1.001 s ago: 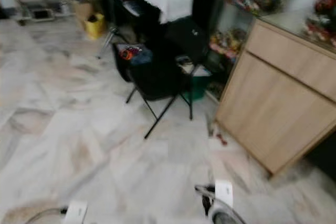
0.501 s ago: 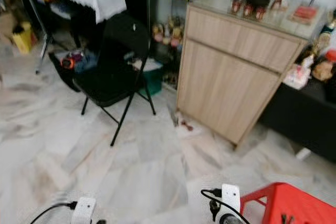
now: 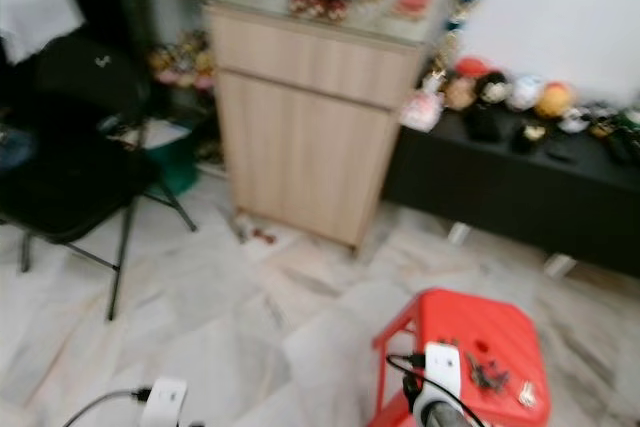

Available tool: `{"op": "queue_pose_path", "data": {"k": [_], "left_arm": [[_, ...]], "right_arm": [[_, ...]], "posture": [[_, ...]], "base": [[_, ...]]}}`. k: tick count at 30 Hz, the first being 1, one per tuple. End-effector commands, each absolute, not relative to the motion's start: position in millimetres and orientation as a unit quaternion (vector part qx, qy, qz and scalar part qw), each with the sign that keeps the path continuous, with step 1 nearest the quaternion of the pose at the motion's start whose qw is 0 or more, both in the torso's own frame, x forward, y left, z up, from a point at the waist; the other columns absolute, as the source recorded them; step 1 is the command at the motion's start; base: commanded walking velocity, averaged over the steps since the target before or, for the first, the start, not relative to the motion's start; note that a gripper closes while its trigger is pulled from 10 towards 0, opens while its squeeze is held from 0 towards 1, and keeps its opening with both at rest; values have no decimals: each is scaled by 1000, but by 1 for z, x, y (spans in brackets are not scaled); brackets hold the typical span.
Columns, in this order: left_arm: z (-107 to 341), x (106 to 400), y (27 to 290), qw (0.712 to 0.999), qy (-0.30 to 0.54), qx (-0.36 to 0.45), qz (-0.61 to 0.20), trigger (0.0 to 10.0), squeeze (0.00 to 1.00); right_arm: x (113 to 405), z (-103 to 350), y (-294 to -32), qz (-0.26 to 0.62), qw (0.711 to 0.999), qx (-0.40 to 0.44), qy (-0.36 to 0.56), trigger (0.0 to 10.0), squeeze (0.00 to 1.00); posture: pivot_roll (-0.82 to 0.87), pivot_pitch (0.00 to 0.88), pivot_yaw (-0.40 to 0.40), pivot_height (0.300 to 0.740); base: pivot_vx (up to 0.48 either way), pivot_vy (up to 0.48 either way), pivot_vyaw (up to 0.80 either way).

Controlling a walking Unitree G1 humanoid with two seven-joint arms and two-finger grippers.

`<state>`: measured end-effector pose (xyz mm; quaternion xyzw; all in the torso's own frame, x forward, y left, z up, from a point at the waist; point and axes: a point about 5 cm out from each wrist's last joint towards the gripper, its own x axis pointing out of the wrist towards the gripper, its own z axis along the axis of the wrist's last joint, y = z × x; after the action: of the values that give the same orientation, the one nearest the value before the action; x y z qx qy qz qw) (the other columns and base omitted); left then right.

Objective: Hang keys on a hook

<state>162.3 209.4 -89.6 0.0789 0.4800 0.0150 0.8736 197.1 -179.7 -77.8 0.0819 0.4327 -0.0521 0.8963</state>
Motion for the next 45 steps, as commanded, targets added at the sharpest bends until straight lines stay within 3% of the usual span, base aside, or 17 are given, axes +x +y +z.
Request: {"op": "queue_pose_path", "data": {"k": [1,12,27,45], "left_arm": [[-89,165,205,875,478,80,10,10000,0],[-90,164,205,874,480,82,10,10000,0],[-89,165,203,875,476,85,-5,10000,0],[-91,161,203,872,481,89,-5,10000,0]], "right_arm": [[196,-78,-186,-60,895,79,434,10000,0],[196,-78,-186,-61,896,79,434,10000,0],[195,-78,-187,-62,898,75,430,10000,0],[194,-79,-187,-53,896,65,436,10000,0]], "posture": [[46,0,-72,740],[46,0,-73,740],[47,0,-78,740],[51,0,-81,740]], "base": [[0,0,-788],[0,0,-764],[0,0,0],[0,-442,0]]}}
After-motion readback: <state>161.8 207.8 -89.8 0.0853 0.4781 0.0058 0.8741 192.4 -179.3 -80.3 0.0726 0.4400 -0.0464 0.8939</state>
